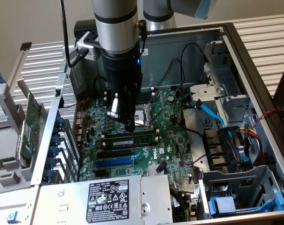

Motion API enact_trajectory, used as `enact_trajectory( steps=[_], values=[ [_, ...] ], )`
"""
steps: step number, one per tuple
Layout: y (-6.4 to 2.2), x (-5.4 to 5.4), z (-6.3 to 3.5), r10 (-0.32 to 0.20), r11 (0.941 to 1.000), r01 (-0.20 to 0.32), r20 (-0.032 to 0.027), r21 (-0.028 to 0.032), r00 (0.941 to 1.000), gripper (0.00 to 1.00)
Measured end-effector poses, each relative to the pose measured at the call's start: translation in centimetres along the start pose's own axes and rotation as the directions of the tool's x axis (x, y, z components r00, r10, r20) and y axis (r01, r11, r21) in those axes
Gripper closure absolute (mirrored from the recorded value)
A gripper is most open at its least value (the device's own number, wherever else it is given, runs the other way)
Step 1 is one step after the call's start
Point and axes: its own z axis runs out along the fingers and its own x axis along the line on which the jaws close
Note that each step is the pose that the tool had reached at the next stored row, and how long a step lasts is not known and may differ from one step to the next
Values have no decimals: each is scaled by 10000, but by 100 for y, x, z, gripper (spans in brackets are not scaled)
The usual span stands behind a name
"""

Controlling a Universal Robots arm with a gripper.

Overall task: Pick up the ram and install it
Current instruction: 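Press down the ram until it locks into place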

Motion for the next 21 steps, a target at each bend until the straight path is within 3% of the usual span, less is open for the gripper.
enact_trajectory(
  steps=[5,9,15,21],
  values=[
    [0,0,0,733,9973,-733,-27,-20,9973,89],
    [0,0,0,1340,9910,-1340,-50,-35,9910,89],
    [-1,0,0,2064,9785,-2064,-100,-32,9784,89],
    [0,0,-5,2805,9598,-2806,-133,-47,9598,89]
  ],
)
